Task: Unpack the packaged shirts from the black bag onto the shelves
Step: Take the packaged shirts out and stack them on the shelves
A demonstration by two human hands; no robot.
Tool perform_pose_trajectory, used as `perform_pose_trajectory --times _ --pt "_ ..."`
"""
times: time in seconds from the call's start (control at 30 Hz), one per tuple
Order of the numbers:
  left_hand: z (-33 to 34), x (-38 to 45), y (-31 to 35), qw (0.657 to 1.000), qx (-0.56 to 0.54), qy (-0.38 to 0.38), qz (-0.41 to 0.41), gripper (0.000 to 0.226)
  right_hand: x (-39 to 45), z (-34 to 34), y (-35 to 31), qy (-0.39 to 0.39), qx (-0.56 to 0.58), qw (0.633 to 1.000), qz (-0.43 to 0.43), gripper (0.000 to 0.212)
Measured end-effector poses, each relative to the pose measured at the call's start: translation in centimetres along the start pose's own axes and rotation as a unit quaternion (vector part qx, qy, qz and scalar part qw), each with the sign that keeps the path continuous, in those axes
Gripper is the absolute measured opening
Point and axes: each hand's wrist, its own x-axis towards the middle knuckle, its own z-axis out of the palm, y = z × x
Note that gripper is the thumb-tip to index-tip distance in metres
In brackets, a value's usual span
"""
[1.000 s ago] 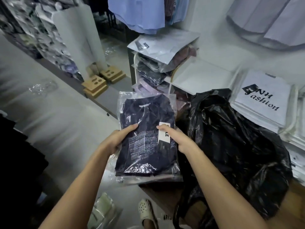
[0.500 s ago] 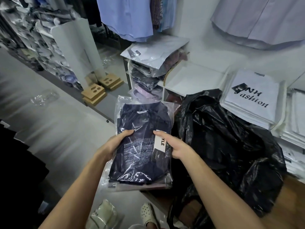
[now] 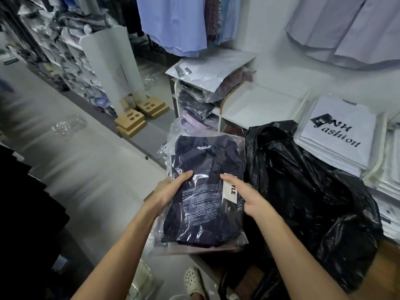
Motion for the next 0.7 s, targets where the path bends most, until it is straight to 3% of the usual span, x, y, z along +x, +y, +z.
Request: perform_pose_trajectory --times 0.1,0.2,0.33,0.47,0.53,0.63,0.7 --pt "0.6 0.1 -0.1 1.0 0.029 -0.002 0.008 0.07 -0.6 -0.6 -0.1 0.003 0.022 1.0 0.002 0.021" --pt "0.2 -0.4 0.4 0.999 -0.007 -0.047 0.015 0.056 -0.6 0.0 0.0 0.002 0.027 1.0 0.003 0.027" --pt "-1.4 0.3 -0.6 0.994 -0.092 -0.045 -0.024 0.082 -0.3 1.5 0.1 -0.004 0.01 1.0 0.012 0.062" --pt "-1.5 0.0 -0.8 0.984 -0.146 -0.084 -0.063 0.064 -0.3 2.1 -0.3 0.002 0.009 1.0 0.006 0.108" --pt "-2.1 -0.2 -0.6 0.978 -0.169 -0.1 -0.071 0.067 -0.9 2.4 -1.1 -0.001 0.009 1.0 -0.005 0.103" --pt "-3.5 -0.6 1.2 0.972 -0.19 -0.123 -0.064 0.088 -3.0 2.8 -3.2 -0.024 0.014 0.999 -0.029 0.071" --pt "-4.1 -1.1 3.2 0.966 -0.205 -0.155 -0.023 0.087 -5.1 2.8 -5.2 -0.034 0.015 0.997 -0.064 0.049"
